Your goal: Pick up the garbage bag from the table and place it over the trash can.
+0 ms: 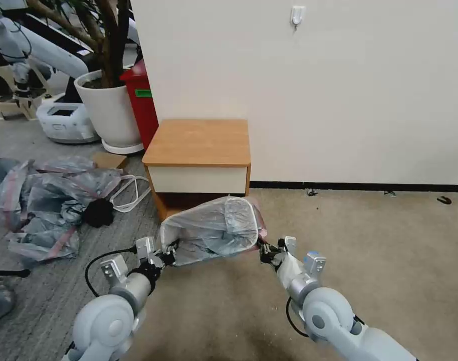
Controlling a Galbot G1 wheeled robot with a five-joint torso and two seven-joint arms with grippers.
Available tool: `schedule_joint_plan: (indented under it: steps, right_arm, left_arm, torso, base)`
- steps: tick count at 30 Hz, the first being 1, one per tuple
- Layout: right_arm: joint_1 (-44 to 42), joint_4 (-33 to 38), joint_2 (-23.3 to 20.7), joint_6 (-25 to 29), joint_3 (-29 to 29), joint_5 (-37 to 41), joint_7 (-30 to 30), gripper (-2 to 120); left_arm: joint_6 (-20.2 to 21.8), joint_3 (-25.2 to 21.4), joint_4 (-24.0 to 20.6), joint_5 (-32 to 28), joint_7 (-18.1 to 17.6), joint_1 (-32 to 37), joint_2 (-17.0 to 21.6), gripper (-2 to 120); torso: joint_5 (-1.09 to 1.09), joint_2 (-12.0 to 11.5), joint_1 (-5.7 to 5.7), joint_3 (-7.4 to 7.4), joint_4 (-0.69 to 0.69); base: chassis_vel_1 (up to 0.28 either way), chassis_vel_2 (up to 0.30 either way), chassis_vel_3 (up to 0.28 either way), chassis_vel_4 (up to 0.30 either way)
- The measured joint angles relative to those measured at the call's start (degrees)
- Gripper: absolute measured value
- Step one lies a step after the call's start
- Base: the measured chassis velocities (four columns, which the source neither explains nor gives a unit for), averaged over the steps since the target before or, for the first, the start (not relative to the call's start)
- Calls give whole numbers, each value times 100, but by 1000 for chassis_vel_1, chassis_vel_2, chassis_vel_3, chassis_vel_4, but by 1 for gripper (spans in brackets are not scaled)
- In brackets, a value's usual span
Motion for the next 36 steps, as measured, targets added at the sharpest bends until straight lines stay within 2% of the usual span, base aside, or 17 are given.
schedule_joint_plan:
  steps: [24,36]
  right_arm:
    - [432,-866,52,-26,-367,-378,21,0]
    - [391,-970,75,-15,-382,-709,19,0]
  left_arm:
    - [138,31,-199,-183,5,236,1,1]
    - [93,34,-219,-149,8,272,-23,1]
  torso:
    - [0,0,0,0,0]
    - [0,0,0,0,0]
  base:
    - [0,0,0,0]
    - [0,0,0,0]
